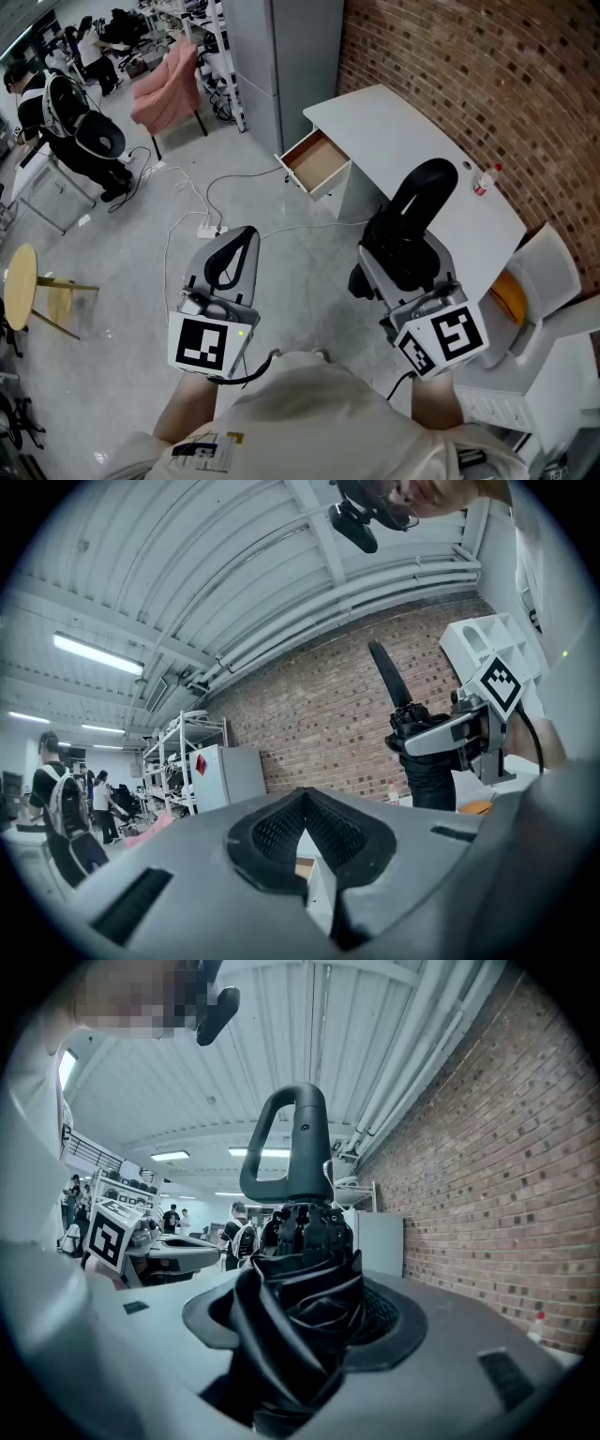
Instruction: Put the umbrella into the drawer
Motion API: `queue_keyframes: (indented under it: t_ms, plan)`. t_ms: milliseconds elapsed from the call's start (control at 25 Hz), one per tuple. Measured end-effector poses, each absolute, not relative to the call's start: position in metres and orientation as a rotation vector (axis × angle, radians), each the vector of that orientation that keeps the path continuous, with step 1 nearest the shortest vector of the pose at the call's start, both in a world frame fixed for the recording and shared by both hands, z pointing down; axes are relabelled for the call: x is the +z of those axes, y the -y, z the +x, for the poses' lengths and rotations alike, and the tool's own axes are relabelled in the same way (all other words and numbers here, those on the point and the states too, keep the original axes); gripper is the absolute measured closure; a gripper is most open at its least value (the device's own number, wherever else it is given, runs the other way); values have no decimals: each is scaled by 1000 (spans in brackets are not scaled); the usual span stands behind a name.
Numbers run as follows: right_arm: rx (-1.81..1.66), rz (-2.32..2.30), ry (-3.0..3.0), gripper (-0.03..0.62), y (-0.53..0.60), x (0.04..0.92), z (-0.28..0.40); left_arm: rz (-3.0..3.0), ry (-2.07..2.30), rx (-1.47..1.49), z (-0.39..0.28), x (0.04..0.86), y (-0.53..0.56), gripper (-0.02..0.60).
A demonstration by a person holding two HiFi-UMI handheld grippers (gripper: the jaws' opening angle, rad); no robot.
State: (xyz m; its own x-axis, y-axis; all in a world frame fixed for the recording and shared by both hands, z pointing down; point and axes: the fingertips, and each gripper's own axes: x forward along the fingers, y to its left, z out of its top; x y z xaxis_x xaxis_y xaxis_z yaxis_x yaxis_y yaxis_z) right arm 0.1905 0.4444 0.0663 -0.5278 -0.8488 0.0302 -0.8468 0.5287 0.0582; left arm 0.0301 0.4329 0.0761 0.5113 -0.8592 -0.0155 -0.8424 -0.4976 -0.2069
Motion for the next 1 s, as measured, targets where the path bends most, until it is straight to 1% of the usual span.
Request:
queue_keyframes:
  t_ms: [360, 760, 1000]
  plan:
    - [-4, 1496, 2705, 327, -433, 70, 217, -2561, -1450, -126, 59, 71, -429, 574]
    - [-5, 1458, 2697, 327, -420, 85, 253, -2566, -1491, -160, 94, 87, -418, 574]
    - [13, 1454, 2688, 327, -417, 96, 259, -2562, -1496, -181, 99, 95, -421, 574]
